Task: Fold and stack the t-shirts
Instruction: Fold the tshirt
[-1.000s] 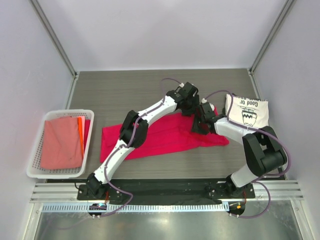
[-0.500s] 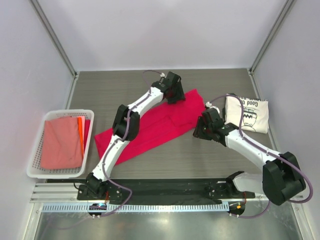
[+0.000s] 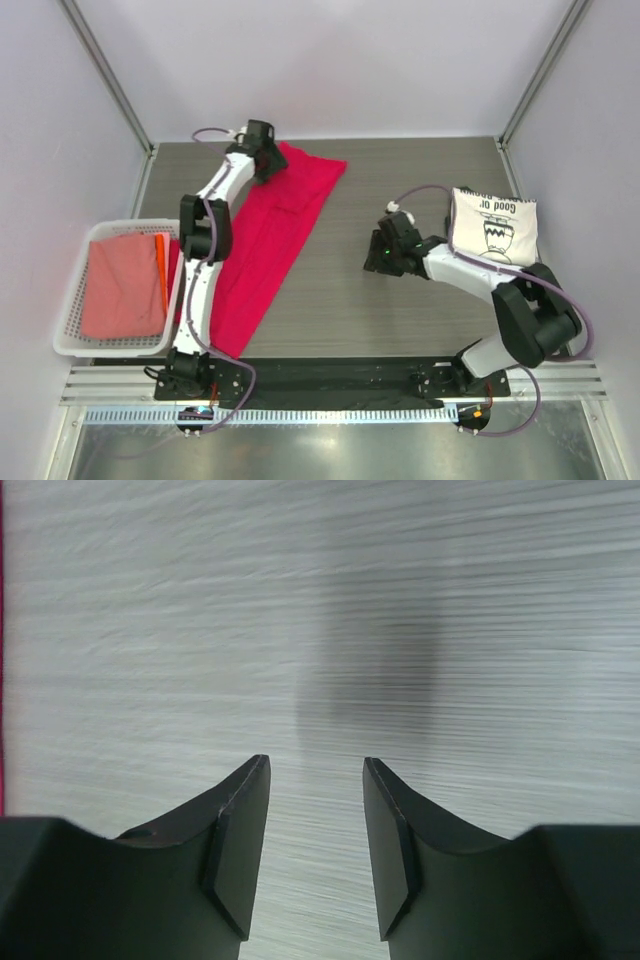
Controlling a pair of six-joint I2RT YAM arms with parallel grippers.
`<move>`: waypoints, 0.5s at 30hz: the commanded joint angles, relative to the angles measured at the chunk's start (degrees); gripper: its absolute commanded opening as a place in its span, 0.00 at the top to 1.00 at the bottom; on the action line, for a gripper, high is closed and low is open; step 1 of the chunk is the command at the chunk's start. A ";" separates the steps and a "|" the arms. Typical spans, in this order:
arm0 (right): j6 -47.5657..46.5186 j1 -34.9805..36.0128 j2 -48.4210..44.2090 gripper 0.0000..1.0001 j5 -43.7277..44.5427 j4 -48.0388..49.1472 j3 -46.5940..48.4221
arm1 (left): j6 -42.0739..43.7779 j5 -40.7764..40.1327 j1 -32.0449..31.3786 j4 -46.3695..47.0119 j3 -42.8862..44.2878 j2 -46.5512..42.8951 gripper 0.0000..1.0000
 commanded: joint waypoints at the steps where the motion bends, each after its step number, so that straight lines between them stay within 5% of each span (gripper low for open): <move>1: 4.52 6.85 4.22 0.51 -2.92 6.99 4.26 | 2.43 -2.22 3.29 -0.15 -2.81 -4.79 0.32; 9: 24.37 24.33 11.86 0.51 6.04 22.72 7.43 | 4.64 -3.01 4.70 -0.94 -3.42 -6.73 0.31; 15: 29.14 29.36 21.97 0.53 7.98 22.38 16.83 | 4.37 -1.51 6.02 -0.94 -4.92 -7.25 0.31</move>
